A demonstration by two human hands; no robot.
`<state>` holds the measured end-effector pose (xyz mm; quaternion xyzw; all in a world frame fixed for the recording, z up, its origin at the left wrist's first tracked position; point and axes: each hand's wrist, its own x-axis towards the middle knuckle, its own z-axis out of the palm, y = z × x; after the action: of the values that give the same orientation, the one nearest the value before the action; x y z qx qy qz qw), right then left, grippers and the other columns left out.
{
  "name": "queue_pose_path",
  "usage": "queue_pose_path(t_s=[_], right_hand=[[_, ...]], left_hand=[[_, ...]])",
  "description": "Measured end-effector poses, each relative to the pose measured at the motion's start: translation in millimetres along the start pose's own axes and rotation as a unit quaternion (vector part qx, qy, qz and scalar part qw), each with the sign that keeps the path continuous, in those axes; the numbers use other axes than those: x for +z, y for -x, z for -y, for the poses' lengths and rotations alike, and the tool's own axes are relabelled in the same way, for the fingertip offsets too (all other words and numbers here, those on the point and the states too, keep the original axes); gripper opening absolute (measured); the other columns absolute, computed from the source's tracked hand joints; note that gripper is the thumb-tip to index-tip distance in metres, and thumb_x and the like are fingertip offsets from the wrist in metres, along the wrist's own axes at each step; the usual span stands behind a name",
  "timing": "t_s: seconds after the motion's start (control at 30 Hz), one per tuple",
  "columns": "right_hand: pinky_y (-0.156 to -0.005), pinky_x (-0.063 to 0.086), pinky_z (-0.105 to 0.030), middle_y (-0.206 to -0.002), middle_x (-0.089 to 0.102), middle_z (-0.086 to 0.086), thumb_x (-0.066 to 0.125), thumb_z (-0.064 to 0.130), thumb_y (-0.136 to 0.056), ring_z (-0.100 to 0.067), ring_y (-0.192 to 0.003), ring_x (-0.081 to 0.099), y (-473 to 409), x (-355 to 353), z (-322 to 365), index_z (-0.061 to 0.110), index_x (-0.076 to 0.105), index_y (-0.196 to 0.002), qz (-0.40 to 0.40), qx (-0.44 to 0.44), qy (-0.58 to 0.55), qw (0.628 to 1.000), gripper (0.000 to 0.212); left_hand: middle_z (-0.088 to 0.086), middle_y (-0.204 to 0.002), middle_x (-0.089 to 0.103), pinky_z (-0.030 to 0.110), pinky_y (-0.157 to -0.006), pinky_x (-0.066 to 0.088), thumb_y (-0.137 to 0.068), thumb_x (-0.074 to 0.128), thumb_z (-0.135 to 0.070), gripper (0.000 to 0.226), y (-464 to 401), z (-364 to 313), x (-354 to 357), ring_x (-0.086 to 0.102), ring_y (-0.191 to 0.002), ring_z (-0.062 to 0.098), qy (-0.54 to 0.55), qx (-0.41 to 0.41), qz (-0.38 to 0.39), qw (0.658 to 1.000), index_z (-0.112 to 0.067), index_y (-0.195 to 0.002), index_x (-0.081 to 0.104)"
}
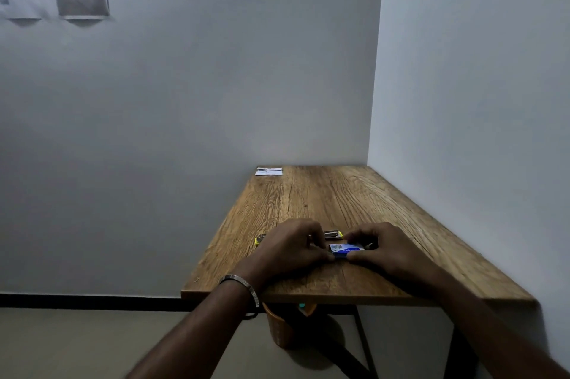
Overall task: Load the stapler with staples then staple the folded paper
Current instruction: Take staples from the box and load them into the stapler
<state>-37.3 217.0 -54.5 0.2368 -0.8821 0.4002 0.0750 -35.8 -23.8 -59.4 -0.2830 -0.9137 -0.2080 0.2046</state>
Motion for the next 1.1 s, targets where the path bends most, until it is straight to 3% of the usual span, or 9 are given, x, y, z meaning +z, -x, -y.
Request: queue_pose_path(t_s=[0.1,0.17,0.33,0.7,0.87,1.1], right_hand=[[-0.079,0.054,-0.022,-0.098,0.073,0.015,0.085,0.028,-0.072,-0.001,-0.091,0.067,0.6,-0.4,0.7,0.033,0.075,-0.103,-0.001,-0.008,0.001,1.0,0.033],[-0.079,0.055,-0.023,-0.097,0.074,0.015,0.086,0.027,-0.071,0.001,-0.089,0.068,1.8,-1.8,-0.1,0.033,0.075,-0.103,0.0,-0.016,-0.002,1.0,0.034],[-0.087,0.056,-0.027,-0.102,0.074,0.012,0.084,0.019,-0.074,0.001,-0.095,0.068,3.8,-7.6,-3.6,0.032,0.073,-0.108,0.02,-0.021,-0.02,0.999,0.038],[-0.082,0.054,-0.021,-0.103,0.073,0.016,0.081,0.021,-0.077,0.004,-0.094,0.066,2.3,-6.1,-4.9,0.034,0.069,-0.115,0.018,-0.035,0.007,0.999,0.042],[-0.072,0.05,-0.013,-0.103,0.072,0.017,0.08,0.02,-0.078,0.008,-0.096,0.064,2.5,-9.2,-5.5,0.038,0.068,-0.114,0.025,-0.038,0.018,0.999,0.042],[-0.075,0.051,-0.012,-0.1,0.073,0.015,0.083,0.018,-0.077,0.005,-0.092,0.067,7.4,-23.3,-13.5,0.035,0.069,-0.113,0.014,-0.024,0.007,1.0,0.042]], left_hand=[[-0.016,-0.102,0.063,0.017,-0.065,0.049,-0.078,0.061,-0.065,0.043,0.2,0.1,1.4,0.055,-0.083,-0.001,-0.016,0.001,-0.006,1.0,-0.036,-0.111,0.059],[-0.015,-0.108,0.064,0.022,-0.066,0.053,-0.081,0.055,-0.068,0.05,-0.4,-1.8,1.2,0.057,-0.085,-0.001,-0.034,0.016,0.015,0.999,-0.034,-0.118,0.063],[-0.013,-0.112,0.063,0.03,-0.067,0.057,-0.083,0.054,-0.068,0.049,-0.8,-2.5,-0.8,0.059,-0.084,0.002,-0.028,0.02,0.031,0.999,-0.031,-0.11,0.07],[-0.016,-0.108,0.063,0.015,-0.058,0.043,-0.078,0.057,-0.072,0.047,-2.4,-0.2,2.4,0.057,-0.08,-0.001,-0.025,0.004,0.024,0.999,-0.034,-0.102,0.07],[-0.014,-0.108,0.064,0.017,-0.06,0.048,-0.079,0.058,-0.07,0.045,-2.0,-0.9,1.4,0.058,-0.079,-0.001,-0.026,-0.002,0.025,0.999,-0.033,-0.101,0.07],[-0.013,-0.109,0.064,0.03,-0.068,0.058,-0.079,0.059,-0.068,0.044,-1.2,-3.0,-0.7,0.06,-0.084,0.002,-0.018,-0.003,0.03,0.999,-0.031,-0.099,0.071]])
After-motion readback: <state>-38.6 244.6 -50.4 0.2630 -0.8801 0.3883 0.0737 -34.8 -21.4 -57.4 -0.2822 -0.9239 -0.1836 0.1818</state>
